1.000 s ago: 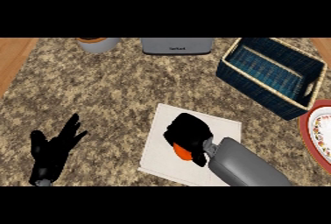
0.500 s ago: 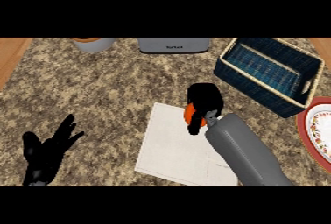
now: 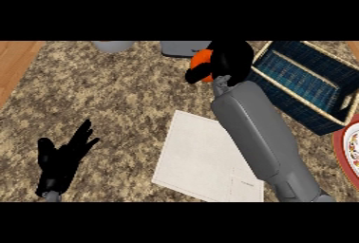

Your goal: Pick the squash from the placemat and place it in the basket

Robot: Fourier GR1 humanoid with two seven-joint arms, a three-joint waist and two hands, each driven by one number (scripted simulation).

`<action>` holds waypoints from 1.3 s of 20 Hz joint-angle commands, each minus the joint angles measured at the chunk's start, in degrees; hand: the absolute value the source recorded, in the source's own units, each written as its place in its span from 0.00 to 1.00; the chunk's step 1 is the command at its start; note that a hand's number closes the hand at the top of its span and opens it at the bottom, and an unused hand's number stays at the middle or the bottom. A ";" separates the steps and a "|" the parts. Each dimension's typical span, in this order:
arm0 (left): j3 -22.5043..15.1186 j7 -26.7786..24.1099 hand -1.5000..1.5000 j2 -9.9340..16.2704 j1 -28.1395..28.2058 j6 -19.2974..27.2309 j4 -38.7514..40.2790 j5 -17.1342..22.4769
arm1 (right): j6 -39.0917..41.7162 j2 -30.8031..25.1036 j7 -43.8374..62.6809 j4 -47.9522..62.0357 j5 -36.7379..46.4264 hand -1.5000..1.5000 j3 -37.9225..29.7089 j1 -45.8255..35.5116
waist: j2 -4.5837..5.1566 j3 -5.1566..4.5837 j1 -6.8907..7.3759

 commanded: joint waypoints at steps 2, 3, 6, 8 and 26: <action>-1.81 2.49 0.50 -0.33 1.92 0.12 3.55 -1.27 | -15.77 0.72 9.77 -0.85 8.91 1.00 -3.71 -10.07 | 0.37 -0.63 0.68; -0.94 3.60 0.50 0.79 1.96 -0.23 2.41 -0.64 | -15.03 0.24 11.77 -1.26 10.63 1.00 -5.84 -13.07 | -0.15 -0.60 0.14; -0.71 3.74 0.50 0.15 0.79 0.68 4.29 -1.17 | -16.35 0.60 14.56 0.98 14.52 1.00 -8.95 -18.38 | 0.11 -0.65 -0.39; -0.92 3.46 0.50 -0.11 1.24 -0.01 3.94 -0.67 | -14.90 -0.13 16.47 4.46 17.68 1.00 -10.79 -21.75 | 0.16 -0.69 -0.22; 0.29 1.71 0.50 0.02 4.52 -0.82 3.80 -0.76 | -11.56 -11.78 10.46 16.55 25.57 1.00 -29.52 -31.90 | 0.17 -0.54 -1.48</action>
